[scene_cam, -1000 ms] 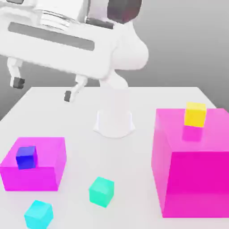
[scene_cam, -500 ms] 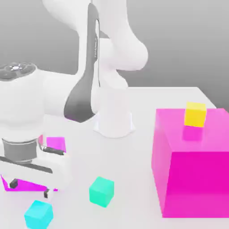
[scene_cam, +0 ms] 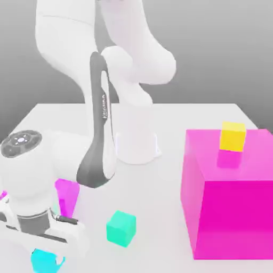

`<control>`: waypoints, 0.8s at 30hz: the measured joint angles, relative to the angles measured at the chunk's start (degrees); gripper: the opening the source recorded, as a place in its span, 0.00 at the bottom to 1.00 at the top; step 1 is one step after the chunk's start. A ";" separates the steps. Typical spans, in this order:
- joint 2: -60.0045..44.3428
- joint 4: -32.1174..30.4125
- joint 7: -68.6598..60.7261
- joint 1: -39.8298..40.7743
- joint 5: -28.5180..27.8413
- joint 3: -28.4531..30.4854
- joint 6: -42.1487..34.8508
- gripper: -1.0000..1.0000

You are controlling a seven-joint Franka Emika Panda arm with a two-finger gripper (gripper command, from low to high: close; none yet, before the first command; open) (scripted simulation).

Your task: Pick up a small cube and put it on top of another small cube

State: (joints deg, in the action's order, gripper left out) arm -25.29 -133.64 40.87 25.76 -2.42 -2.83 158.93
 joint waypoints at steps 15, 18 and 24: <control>25.36 -3.27 30.09 -14.88 -3.93 -5.55 -23.66 0.00; 30.76 -3.99 36.96 -18.28 -2.27 -7.66 -28.34 0.00; 41.93 -5.61 48.84 -23.74 3.94 -13.67 -37.06 0.00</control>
State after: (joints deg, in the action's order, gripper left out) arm 16.64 -139.25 89.71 2.02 1.52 -16.50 121.87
